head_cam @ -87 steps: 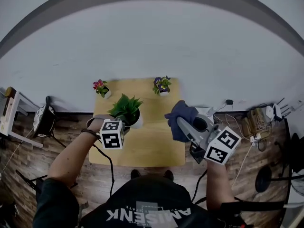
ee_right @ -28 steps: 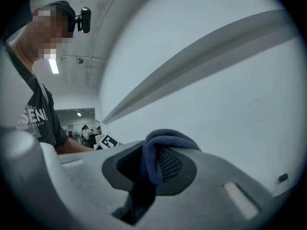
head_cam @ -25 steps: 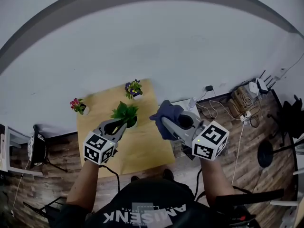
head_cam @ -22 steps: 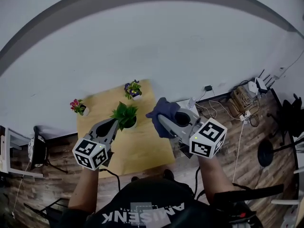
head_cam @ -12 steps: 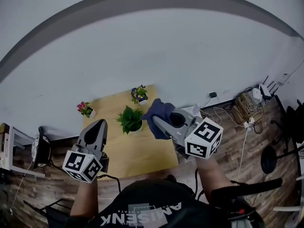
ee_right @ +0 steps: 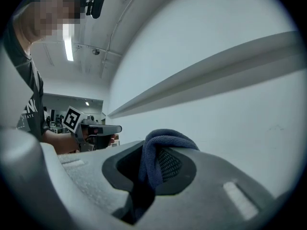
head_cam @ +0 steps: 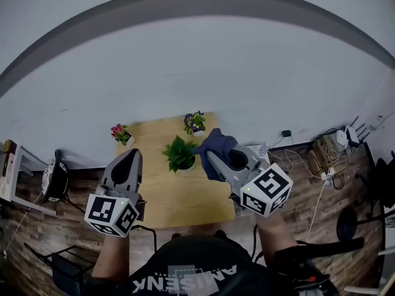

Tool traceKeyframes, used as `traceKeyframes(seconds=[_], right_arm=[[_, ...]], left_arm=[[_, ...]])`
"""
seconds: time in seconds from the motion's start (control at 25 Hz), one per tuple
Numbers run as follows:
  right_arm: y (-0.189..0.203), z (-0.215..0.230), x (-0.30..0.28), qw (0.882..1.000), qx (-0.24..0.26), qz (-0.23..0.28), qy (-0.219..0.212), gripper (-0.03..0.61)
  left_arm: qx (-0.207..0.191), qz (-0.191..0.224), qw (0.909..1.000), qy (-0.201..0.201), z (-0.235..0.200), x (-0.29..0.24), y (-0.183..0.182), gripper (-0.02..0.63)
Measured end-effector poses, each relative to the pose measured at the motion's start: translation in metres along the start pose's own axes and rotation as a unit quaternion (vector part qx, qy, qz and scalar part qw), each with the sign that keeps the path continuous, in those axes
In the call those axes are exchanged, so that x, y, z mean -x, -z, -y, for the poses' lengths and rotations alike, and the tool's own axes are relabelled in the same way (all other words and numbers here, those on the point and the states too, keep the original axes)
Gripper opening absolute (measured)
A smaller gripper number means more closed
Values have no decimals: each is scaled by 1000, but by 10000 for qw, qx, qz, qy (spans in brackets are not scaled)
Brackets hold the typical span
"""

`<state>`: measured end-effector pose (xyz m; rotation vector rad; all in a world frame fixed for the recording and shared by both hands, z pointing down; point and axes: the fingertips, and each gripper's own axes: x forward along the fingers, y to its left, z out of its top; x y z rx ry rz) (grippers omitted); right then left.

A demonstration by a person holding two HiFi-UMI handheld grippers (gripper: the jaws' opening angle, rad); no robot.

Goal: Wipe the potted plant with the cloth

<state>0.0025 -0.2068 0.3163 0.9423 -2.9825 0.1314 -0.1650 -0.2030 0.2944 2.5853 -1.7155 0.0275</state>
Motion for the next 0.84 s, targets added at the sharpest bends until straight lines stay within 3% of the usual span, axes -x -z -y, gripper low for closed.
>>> traceKeyframes(seconds=[0.2,0.36,0.52,0.84], right_arm=[[3,10,-3,9998,-29,-35,211,49],[6,11,-7,9997,-4,-85,223,49],[8,12,-6,9995,-33,-83,299,49],[4,13,-5,9996,30,-64,290,49]], left_arm=[[-256,6,9993,-280,-10,2,6,2],[-185,-94,9995,-253,-12,0,12,2],[-170,-126,9985,-511,-18,1,18,2],[-195,-36,9988,-453,-9,3,15,2]])
